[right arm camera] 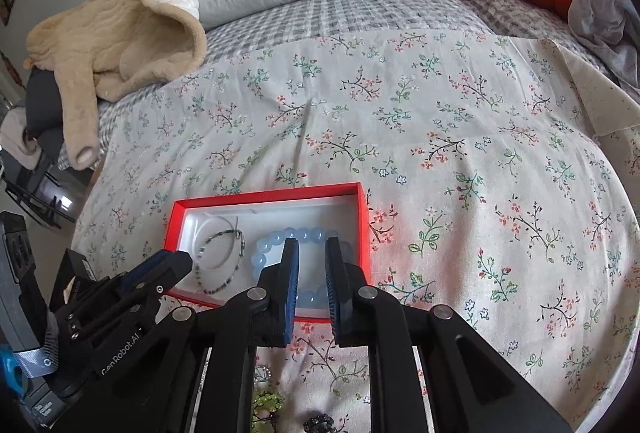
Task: Organize jewelry
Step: 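Carry both bracelets into the red box and open both tools, then move the left tool to the silver bangle and grasp it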
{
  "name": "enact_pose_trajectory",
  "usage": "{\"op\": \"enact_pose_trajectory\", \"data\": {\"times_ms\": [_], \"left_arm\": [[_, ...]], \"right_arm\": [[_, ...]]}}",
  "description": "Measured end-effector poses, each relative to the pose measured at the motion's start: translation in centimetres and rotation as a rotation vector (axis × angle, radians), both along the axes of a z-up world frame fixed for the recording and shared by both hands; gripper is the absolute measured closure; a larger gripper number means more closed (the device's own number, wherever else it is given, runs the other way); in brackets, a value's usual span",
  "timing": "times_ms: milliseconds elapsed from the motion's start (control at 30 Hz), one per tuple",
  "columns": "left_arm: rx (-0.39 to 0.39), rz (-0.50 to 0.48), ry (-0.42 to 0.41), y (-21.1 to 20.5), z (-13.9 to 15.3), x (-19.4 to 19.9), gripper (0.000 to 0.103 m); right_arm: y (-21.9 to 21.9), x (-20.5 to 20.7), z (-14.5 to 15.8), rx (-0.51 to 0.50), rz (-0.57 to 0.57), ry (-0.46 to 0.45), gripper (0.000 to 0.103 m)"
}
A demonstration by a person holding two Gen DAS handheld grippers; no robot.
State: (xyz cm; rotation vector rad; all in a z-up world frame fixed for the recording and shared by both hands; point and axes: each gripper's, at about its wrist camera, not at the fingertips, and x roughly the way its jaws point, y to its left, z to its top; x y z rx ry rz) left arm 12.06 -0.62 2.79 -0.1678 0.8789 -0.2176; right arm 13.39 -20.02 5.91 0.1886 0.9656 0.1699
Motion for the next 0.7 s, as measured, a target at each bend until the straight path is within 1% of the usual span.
{"op": "enact_pose_trajectory", "data": {"times_ms": [67, 133, 167, 200, 233, 267, 333, 433, 500, 633, 700], "left_arm": [[0.020, -0.004, 0.011, 0.0, 0.2, -0.5, 0.055], [0.042, -0.005, 0.021, 0.1, 0.4, -1.2, 0.044], [0.055, -0.004, 0.024, 0.1, 0.4, -1.6, 0.040], [0.068, -0.002, 0.027, 0.2, 0.5, -2.0, 0.032], [0.079, -0.002, 0.027, 0.3, 0.5, -2.4, 0.026], [0.089, -0.002, 0.028, 0.4, 0.5, -2.9, 0.025], [0.107, 0.002, 0.042, 0.6, 0.3, -3.7, 0.019], [0.121, 0.019, 0.071, 1.0, -0.4, -5.0, 0.018], [0.133, 0.014, 0.099, 1.1, -1.0, -5.6, 0.018], [0.161, -0.003, 0.152, 1.2, -2.3, -6.6, 0.018], [0.172, -0.009, 0.193, 1.3, -3.0, -7.0, 0.018]], "right_arm": [[-0.1, -0.7, 0.4, 0.002, 0.007, -0.003, 0.077], [-0.1, -1.5, 0.8, -0.004, 0.013, -0.003, 0.069], [-0.1, -1.9, 0.9, -0.009, 0.017, -0.001, 0.066], [-0.1, -2.3, 0.9, -0.014, 0.021, 0.002, 0.064], [-0.1, -2.7, 0.9, -0.018, 0.022, 0.005, 0.060], [-0.1, -3.2, 0.9, -0.023, 0.026, 0.010, 0.057], [-0.2, -4.0, 0.7, -0.035, 0.031, 0.023, 0.054], [-0.3, -5.2, 0.2, -0.050, 0.039, 0.049, 0.047], [-0.4, -5.9, -0.4, -0.057, 0.042, 0.075, 0.045], [-0.7, -7.1, -2.1, -0.073, 0.040, 0.159, 0.045], [-0.8, -7.7, -2.9, -0.091, 0.039, 0.204, 0.045]]}}
